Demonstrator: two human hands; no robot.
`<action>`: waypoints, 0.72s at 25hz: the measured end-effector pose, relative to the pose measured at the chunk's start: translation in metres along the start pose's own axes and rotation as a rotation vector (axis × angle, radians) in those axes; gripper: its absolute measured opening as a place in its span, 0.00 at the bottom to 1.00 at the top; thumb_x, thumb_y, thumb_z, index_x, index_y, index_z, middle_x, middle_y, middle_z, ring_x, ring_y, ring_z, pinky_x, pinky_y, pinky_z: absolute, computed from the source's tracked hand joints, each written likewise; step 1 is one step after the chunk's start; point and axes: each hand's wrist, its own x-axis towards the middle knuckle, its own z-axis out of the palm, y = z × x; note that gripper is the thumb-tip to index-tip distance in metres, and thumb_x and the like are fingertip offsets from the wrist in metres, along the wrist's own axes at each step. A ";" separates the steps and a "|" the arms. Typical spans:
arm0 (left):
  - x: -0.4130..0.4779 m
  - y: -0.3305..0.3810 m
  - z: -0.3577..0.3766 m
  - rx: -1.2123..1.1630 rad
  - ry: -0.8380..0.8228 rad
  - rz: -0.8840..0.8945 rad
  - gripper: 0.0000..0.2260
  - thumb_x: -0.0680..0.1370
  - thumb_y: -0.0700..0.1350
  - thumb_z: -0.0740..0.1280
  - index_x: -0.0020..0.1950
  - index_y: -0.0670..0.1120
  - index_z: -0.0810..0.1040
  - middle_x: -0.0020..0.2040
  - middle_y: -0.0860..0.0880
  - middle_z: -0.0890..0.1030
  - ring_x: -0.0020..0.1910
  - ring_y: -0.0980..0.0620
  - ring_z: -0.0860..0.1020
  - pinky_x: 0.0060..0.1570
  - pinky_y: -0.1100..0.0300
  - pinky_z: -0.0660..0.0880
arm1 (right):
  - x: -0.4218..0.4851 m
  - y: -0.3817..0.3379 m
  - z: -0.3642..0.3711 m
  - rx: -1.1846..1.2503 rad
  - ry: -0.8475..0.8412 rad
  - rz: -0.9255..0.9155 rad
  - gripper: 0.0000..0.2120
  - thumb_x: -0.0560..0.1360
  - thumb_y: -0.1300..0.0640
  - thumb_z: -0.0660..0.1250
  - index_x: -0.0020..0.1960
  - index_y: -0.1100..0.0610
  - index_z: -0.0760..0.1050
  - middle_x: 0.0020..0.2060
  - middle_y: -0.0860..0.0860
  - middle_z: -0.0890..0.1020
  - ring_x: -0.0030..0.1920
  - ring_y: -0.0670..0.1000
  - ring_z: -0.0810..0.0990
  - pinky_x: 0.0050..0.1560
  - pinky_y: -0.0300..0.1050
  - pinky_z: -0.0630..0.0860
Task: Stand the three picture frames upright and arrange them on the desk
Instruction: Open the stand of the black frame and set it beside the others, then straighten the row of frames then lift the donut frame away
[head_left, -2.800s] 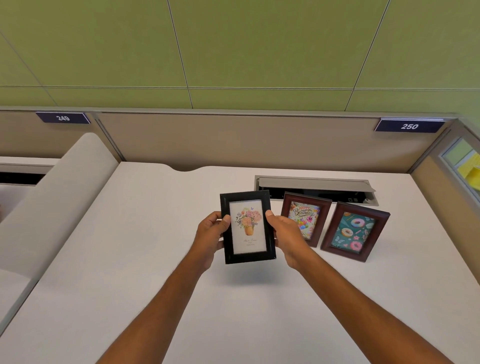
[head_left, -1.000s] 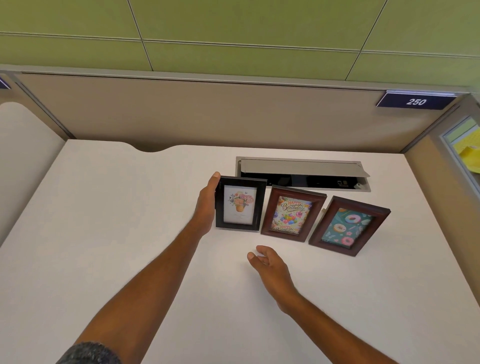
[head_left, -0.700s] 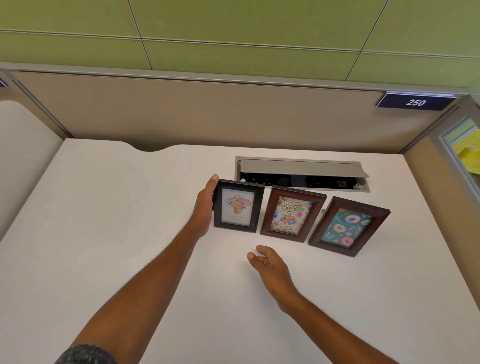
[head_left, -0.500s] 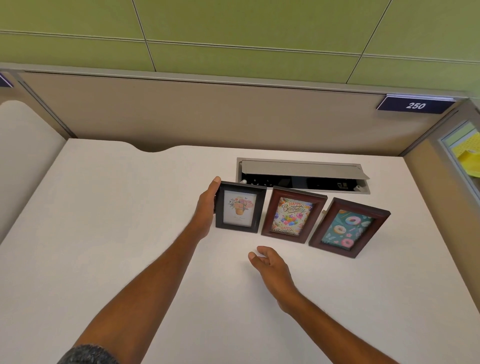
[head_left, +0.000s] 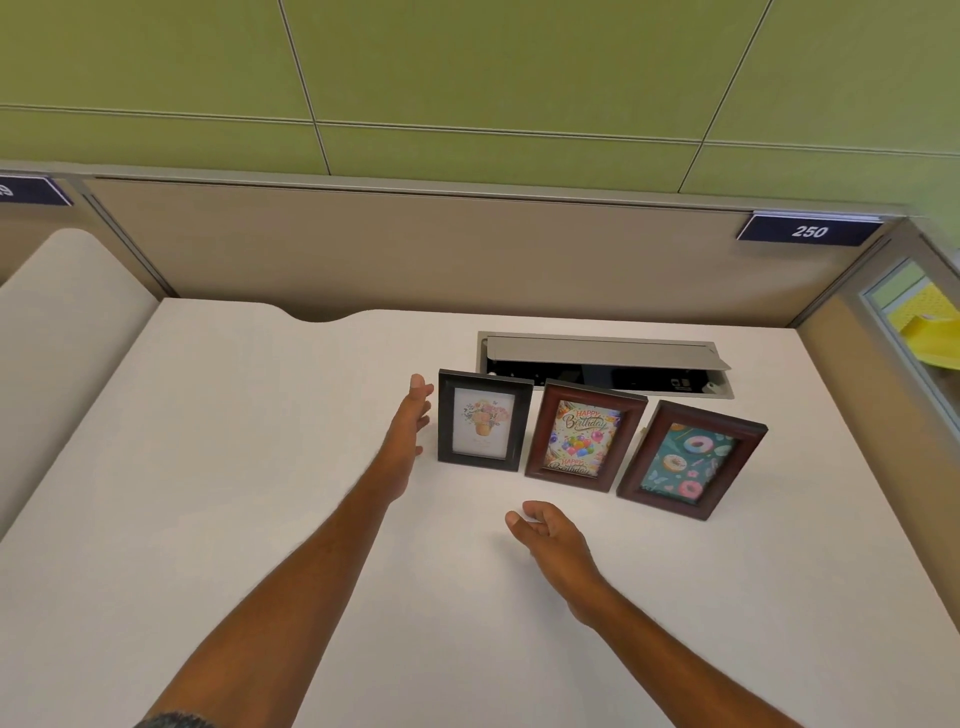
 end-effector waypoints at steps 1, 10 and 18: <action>-0.005 -0.001 -0.002 -0.011 0.013 0.003 0.41 0.77 0.75 0.49 0.86 0.56 0.63 0.87 0.49 0.62 0.86 0.42 0.62 0.82 0.31 0.57 | -0.001 0.001 -0.001 -0.001 0.003 0.000 0.30 0.82 0.38 0.69 0.79 0.50 0.71 0.77 0.50 0.76 0.73 0.53 0.76 0.75 0.54 0.75; -0.040 -0.031 -0.005 0.210 0.333 -0.139 0.13 0.83 0.52 0.68 0.56 0.42 0.81 0.63 0.39 0.84 0.54 0.42 0.80 0.57 0.52 0.77 | -0.009 -0.001 -0.032 0.093 0.041 -0.004 0.29 0.81 0.37 0.70 0.76 0.52 0.74 0.72 0.51 0.80 0.70 0.55 0.79 0.73 0.60 0.77; -0.076 -0.035 0.056 0.194 0.180 -0.211 0.10 0.82 0.47 0.71 0.59 0.42 0.84 0.52 0.41 0.89 0.47 0.46 0.85 0.47 0.54 0.78 | -0.028 0.006 -0.095 0.200 0.102 -0.105 0.15 0.80 0.39 0.72 0.60 0.48 0.80 0.57 0.44 0.85 0.59 0.48 0.83 0.58 0.51 0.83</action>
